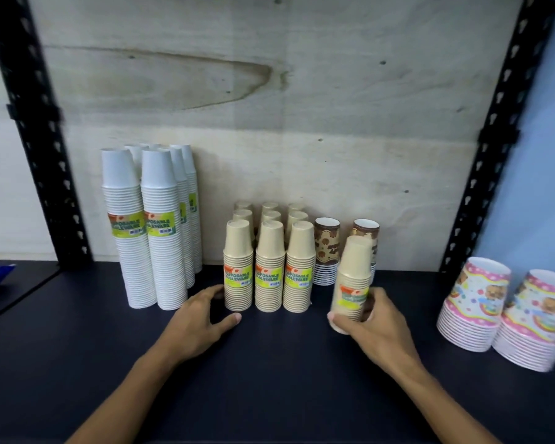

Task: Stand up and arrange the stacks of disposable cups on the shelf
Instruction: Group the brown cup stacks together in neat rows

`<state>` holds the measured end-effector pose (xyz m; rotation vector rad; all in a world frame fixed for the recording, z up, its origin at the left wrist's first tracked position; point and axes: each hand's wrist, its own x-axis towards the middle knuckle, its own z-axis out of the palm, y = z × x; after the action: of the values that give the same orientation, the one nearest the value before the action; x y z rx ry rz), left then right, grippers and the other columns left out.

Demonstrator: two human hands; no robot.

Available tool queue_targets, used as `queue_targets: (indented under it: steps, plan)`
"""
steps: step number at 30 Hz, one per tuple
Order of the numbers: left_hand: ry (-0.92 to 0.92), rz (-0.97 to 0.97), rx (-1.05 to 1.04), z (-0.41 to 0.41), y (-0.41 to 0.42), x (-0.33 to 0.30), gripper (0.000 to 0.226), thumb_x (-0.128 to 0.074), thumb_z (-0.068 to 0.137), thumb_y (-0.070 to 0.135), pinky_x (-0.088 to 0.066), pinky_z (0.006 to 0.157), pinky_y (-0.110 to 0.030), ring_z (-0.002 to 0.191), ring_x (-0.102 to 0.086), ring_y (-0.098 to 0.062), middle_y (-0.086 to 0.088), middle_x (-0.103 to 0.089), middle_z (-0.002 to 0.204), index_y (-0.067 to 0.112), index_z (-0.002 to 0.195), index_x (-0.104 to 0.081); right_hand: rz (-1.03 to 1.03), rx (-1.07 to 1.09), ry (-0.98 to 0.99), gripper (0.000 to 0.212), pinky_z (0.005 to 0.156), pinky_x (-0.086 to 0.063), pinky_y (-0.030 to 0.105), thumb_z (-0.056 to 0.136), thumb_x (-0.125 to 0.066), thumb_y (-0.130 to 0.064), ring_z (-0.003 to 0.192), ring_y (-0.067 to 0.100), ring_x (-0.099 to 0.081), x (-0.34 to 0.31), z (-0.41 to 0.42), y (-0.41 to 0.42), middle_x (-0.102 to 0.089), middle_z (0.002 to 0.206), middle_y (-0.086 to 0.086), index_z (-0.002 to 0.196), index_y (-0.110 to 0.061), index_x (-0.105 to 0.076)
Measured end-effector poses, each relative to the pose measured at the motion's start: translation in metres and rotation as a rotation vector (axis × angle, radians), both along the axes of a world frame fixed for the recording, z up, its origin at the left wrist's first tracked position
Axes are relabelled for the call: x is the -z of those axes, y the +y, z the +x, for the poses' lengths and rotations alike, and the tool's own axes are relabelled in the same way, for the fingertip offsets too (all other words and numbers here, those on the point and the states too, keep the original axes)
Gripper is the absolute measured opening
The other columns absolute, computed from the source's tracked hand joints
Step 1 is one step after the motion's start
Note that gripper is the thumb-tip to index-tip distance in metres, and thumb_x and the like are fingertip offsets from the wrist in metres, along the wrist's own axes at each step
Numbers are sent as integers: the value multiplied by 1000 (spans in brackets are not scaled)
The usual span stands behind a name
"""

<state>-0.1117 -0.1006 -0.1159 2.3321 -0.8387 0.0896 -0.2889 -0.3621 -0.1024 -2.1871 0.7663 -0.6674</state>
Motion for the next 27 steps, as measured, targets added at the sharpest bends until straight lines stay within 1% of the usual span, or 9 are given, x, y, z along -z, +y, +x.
queue_targets:
  steps: [3,6,8,10,11,14,18,23,27]
  plan:
    - [30,-22,-12,1,0,2,75,-69,82,54,-40,106,-27,125,-50,-9,12,-55,135,24,143,-37,4,-95,-5,62,83,-56,36,57,-84,-59,91,4,-64,-1,-3,35,-63,104,-15,104,-35,-51]
    - [55,-77,-28,1,0,2,65,-73,81,50,-41,99,-24,117,-53,-7,11,-57,128,24,131,-41,-23,-150,-22,63,81,-55,32,57,-83,-62,91,3,-63,-2,3,63,-62,104,-17,103,-35,-49]
    - [54,-101,-35,0,0,2,56,-74,80,48,-45,90,-23,102,-59,-7,8,-60,115,26,120,-42,-40,-181,-23,63,80,-54,28,58,-83,-61,93,4,-63,-3,12,77,-61,106,-17,104,-34,-48]
    - [47,-100,-46,-2,0,0,47,-74,80,47,-46,74,-23,82,-59,-8,5,-61,95,27,110,-43,-59,-200,-21,65,81,-52,26,60,-82,-60,98,6,-63,-4,22,88,-60,110,-16,107,-33,-46]
    - [47,-121,-37,-1,0,1,42,-74,81,46,-45,73,-23,83,-59,-7,7,-61,94,27,105,-44,-64,-207,-24,66,83,-52,26,61,-83,-59,101,7,-62,-4,27,93,-60,112,-15,109,-32,-45]
    - [52,-230,56,3,2,3,28,-74,81,40,-46,94,-27,111,-58,-3,14,-61,117,31,94,-51,-50,-232,-23,76,88,-47,23,62,-82,-59,110,8,-58,-5,38,99,-56,119,-14,121,-29,-44]
    - [64,-315,95,3,2,2,10,-74,84,33,-43,106,-33,121,-52,-2,14,-49,136,30,88,-66,92,-388,14,86,92,-53,25,58,-81,-63,107,0,-58,-3,35,83,-55,121,-20,130,-35,-44]
    - [53,-288,215,-3,2,-2,16,-76,79,46,-38,102,-23,131,-40,7,24,-36,147,42,94,-71,172,-583,51,48,88,-59,34,79,-80,-33,96,8,-69,-7,25,53,-67,109,-9,122,-32,-59]
    - [41,-253,247,-5,0,-4,30,-79,69,55,-36,99,-12,125,-43,15,25,-27,152,41,95,-74,223,-599,4,40,87,-59,34,79,-82,-31,94,11,-71,-6,28,48,-72,106,-8,115,-30,-65]
